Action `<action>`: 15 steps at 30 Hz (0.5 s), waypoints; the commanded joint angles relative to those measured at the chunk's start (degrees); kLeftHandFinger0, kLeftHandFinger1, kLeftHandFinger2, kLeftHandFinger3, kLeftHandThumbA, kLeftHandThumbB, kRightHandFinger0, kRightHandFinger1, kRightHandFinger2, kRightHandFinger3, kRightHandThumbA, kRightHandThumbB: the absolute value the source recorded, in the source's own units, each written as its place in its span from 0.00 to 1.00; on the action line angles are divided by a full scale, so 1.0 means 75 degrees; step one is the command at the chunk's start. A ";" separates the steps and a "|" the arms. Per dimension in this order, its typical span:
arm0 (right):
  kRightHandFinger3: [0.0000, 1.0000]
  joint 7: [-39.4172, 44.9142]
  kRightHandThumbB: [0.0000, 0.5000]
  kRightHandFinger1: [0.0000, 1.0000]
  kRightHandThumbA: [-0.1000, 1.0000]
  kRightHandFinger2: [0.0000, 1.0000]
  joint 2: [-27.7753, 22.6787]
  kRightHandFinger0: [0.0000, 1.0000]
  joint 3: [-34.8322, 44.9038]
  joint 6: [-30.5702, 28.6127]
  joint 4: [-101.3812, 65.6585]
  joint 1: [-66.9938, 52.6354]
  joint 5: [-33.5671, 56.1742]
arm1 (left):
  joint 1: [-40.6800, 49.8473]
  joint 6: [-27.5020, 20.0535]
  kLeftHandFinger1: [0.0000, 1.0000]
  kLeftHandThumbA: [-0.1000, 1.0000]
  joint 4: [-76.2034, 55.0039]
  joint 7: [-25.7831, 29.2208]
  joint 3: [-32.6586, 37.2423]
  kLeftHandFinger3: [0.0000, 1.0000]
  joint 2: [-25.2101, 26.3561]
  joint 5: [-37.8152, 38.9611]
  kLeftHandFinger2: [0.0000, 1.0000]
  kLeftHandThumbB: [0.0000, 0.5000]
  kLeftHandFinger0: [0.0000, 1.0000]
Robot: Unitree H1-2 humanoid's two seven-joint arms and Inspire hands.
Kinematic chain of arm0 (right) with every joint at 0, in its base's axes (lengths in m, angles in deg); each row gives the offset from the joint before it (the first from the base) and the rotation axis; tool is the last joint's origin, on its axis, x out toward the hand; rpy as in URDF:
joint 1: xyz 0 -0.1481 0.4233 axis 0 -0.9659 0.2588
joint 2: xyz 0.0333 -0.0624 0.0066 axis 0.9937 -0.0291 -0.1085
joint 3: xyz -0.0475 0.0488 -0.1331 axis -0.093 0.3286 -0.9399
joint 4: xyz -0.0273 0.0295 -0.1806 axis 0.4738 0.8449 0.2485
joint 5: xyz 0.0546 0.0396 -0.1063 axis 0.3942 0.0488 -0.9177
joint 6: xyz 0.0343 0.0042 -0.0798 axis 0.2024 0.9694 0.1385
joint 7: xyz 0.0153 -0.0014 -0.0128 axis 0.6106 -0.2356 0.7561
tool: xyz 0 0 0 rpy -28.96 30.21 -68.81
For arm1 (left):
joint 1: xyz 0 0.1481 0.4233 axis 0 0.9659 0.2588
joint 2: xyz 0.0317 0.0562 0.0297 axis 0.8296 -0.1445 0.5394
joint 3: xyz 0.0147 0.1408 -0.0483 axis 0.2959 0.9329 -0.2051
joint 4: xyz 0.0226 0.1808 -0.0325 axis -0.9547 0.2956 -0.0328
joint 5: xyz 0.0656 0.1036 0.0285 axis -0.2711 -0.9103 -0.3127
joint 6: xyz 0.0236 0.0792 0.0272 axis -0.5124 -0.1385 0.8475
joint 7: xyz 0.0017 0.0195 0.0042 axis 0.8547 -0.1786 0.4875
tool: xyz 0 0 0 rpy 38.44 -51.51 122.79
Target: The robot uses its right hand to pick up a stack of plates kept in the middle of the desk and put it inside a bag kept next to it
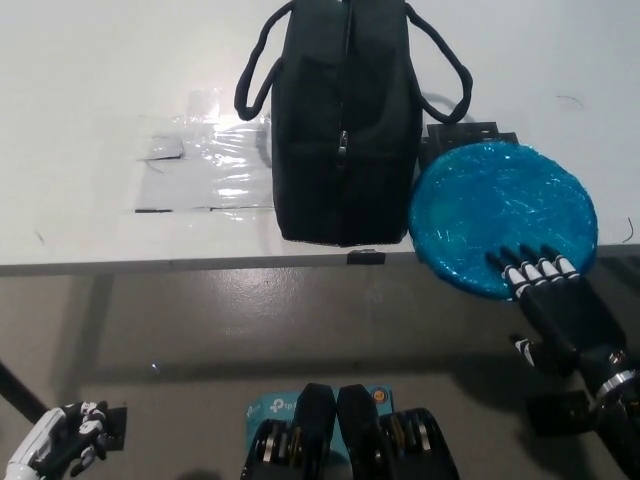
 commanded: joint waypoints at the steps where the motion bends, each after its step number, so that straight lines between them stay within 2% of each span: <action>1: 1.00 0.0048 1.00 1.00 0.69 1.00 -0.0146 1.00 0.0238 0.0309 -0.0066 0.0368 -0.0045 | -0.0015 -0.0260 0.25 0.45 -0.0135 -0.0084 -0.0042 0.35 0.0131 0.0048 0.37 1.00 0.03; 7: 1.00 -0.0687 1.00 1.00 0.66 1.00 -0.0091 1.00 0.0227 0.0555 0.0254 0.0726 -0.0807 | 0.0070 -0.0212 0.25 0.46 -0.0172 -0.0019 -0.0021 0.35 0.0146 -0.0037 0.37 1.00 0.04; 11: 1.00 -0.1572 1.00 1.00 0.54 1.00 -0.0068 1.00 0.0043 0.0539 0.0872 0.0985 -0.1260 | 0.0066 -0.0201 0.26 0.44 -0.0167 -0.0039 -0.0039 0.37 0.0141 -0.0003 0.38 1.00 0.04; 12: 1.00 -0.1876 0.95 1.00 0.47 1.00 -0.0116 1.00 -0.0192 0.0723 0.1166 0.1110 -0.1822 | 0.0063 -0.0187 0.26 0.44 -0.0148 -0.0035 -0.0050 0.38 0.0136 0.0010 0.38 1.00 0.04; 14: 1.00 -0.2242 0.89 1.00 0.42 1.00 -0.0185 1.00 -0.0500 0.0994 0.1496 0.1254 -0.2521 | 0.0022 -0.0266 0.25 0.44 -0.0044 -0.0084 -0.0046 0.38 0.0149 0.0027 0.37 1.00 0.03; 15: 1.00 -0.2887 0.84 1.00 0.29 1.00 -0.0206 1.00 -0.0667 0.1027 0.1858 0.1370 -0.2726 | 0.0034 -0.0300 0.24 0.45 -0.0061 -0.0103 -0.0039 0.38 0.0153 0.0026 0.38 1.00 0.03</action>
